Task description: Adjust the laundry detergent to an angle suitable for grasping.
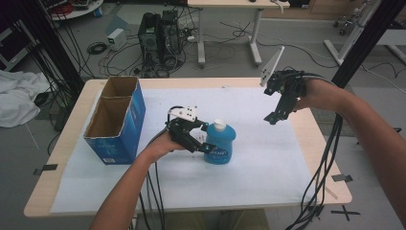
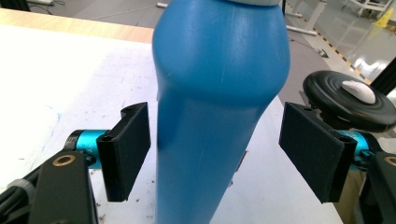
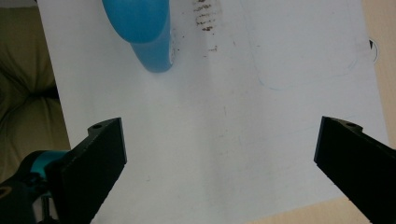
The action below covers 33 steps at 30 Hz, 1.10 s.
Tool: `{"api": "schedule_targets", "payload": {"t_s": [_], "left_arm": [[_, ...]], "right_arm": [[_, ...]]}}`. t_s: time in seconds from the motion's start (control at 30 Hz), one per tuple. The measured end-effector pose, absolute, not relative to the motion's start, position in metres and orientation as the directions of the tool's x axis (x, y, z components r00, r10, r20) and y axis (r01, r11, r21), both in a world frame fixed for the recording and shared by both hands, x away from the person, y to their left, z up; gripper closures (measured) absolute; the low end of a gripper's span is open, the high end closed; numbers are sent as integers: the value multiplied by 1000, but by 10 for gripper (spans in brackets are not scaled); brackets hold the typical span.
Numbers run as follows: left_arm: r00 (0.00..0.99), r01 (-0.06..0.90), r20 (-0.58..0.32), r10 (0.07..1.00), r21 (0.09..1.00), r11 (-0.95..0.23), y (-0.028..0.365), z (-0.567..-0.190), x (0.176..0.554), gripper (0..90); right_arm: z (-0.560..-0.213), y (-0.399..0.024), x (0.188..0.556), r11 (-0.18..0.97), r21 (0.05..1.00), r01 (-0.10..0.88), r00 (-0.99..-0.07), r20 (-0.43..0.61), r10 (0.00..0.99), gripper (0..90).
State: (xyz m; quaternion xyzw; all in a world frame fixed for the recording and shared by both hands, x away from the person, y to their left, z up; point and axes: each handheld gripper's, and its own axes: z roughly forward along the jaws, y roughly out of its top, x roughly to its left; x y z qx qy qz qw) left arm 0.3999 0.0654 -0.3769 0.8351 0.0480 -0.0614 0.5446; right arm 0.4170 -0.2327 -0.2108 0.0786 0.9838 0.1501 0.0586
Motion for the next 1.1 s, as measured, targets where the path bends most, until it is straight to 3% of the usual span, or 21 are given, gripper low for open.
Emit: {"api": "schedule_targets", "payload": {"t_s": [0.3, 0.6, 1.07, 1.1], "left_arm": [[987, 158, -147, 57, 910, -384, 86, -371, 394, 250], [970, 217, -164, 178, 915, -340, 109, -360, 392, 250], [965, 199, -107, 241, 896, -398, 126, -343, 389, 250], [962, 206, -104, 254, 886, -416, 127, -342, 390, 203]], "right_arm": [[-210, -234, 416, 943, 301, 143, -979, -94, 179, 13], [-211, -232, 416, 941, 304, 146, -979, -93, 182, 12], [-211, -234, 415, 942, 306, 140, -980, -94, 176, 13], [-212, -234, 415, 940, 311, 141, -980, -94, 178, 12]]}}
